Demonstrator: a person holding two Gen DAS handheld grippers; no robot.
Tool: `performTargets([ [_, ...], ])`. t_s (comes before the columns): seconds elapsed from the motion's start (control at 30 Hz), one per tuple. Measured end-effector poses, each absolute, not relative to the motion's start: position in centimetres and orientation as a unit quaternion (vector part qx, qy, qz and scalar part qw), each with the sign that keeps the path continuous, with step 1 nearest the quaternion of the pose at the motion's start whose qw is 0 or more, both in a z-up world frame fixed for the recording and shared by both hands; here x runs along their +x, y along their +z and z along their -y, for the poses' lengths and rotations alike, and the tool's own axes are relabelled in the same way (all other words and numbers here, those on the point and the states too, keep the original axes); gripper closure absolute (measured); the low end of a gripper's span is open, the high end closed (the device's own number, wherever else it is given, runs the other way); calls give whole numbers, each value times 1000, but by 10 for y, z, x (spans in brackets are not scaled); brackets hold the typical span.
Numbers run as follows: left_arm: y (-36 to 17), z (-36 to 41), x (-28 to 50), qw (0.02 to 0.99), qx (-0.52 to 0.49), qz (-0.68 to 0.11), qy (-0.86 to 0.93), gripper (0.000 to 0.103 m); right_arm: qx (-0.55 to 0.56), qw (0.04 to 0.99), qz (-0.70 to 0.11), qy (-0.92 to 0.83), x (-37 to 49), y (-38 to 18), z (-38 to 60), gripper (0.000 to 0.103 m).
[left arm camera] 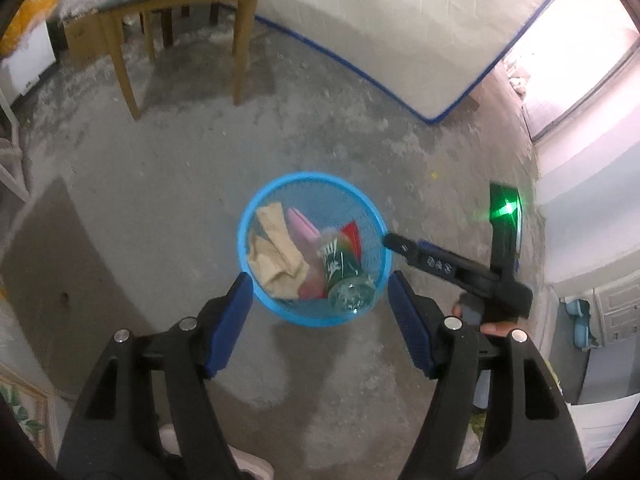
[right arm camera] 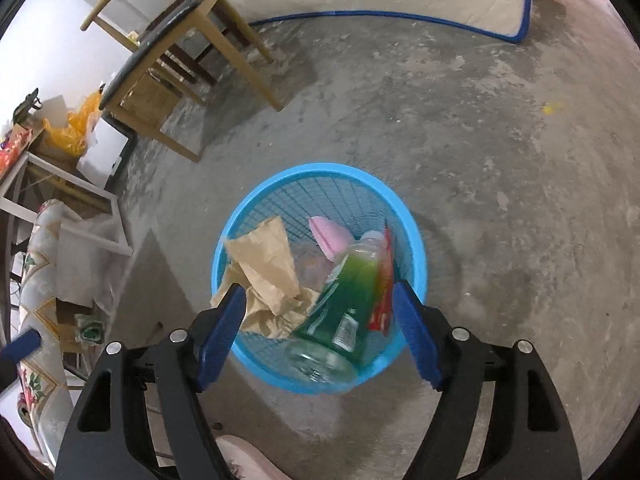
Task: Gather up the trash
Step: 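Carry cloth and bottle to the blue wastebasket and open both tools, then swing both tools back toward the table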
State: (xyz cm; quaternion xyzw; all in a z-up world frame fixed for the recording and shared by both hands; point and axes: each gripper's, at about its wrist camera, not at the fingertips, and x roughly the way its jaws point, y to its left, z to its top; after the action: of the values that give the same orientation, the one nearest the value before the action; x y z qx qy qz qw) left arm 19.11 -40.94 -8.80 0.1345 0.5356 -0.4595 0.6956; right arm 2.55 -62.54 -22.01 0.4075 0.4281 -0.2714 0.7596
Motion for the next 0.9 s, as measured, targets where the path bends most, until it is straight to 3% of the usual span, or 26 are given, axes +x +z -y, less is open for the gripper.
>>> performTargets([
  [0.13, -64, 392, 192, 704, 117, -523, -466, 37, 403, 770, -412, -275, 4, -200, 616, 29],
  [0.47, 14, 276, 157, 772, 81, -447, -444, 21, 377, 800, -398, -243, -27, -130, 567, 27],
  [0.9, 35, 87, 146, 850, 6, -424, -314, 20, 262, 880, -390, -73, 35, -8, 441, 21],
])
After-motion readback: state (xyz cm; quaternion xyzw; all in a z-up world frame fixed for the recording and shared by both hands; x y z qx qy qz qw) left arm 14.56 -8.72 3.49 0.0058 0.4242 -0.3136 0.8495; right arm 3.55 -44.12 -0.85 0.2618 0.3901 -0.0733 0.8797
